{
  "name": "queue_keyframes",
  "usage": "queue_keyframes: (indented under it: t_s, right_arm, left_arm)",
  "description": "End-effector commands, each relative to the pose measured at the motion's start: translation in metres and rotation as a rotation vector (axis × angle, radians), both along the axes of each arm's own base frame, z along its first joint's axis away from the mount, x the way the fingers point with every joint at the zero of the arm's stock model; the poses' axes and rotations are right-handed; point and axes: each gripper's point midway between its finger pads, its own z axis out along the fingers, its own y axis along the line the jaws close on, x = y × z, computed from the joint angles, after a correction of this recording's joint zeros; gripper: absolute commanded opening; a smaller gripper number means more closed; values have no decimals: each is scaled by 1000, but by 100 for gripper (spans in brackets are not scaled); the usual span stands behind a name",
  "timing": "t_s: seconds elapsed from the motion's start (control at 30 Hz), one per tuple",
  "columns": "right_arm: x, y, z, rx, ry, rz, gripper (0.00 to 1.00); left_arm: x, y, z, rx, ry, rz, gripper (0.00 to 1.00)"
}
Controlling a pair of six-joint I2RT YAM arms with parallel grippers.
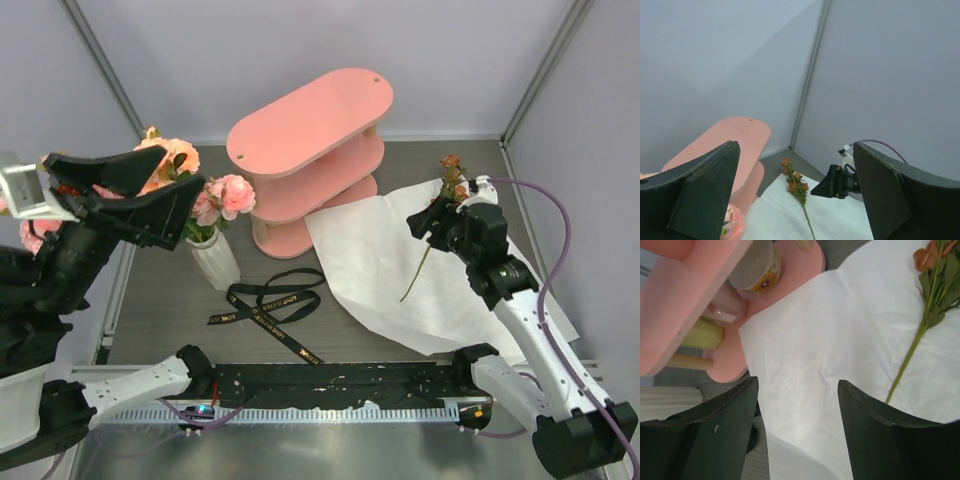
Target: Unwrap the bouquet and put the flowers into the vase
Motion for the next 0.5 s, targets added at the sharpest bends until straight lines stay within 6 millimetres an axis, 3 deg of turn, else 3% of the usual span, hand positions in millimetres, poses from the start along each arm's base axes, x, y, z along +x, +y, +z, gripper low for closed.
queue_keyframes:
  t_s: [0.0,0.03,0.07,0.1,0.13,0.27,0.37,0.4,0.47]
  right_arm:
    - [11,1,-20,-31,112,-10,70]
    - [16,1,-35,-48,171,-13,70]
    - [22,-9,-37,-79,183,-71,71]
    - [24,-15,-48,-102,226,-99,72]
    - [29,-19,-62,-126,277,-120,72]
    - [48,-47,-89,-212,375,-255,73]
    - [63,-68,-101,-239,419,-348,72]
    - [68,-71,-116,-250,464,-363,70]
    - [76,-84,-121,-238,484,-428,67]
  left_arm:
    - [3,-76,0,134,5,-247,100]
    - [7,-91,-6,163,22,-281,100]
    - [6,-104,-10,188,27,-329,100]
    - [18,-125,-24,226,82,-355,100]
    - [22,-133,-31,242,108,-368,100]
    - [41,-169,-67,312,239,-418,100]
    - [42,-193,-90,329,318,-506,100]
    - [43,-202,-99,324,343,-532,100]
    - [34,-217,-109,310,392,-626,100]
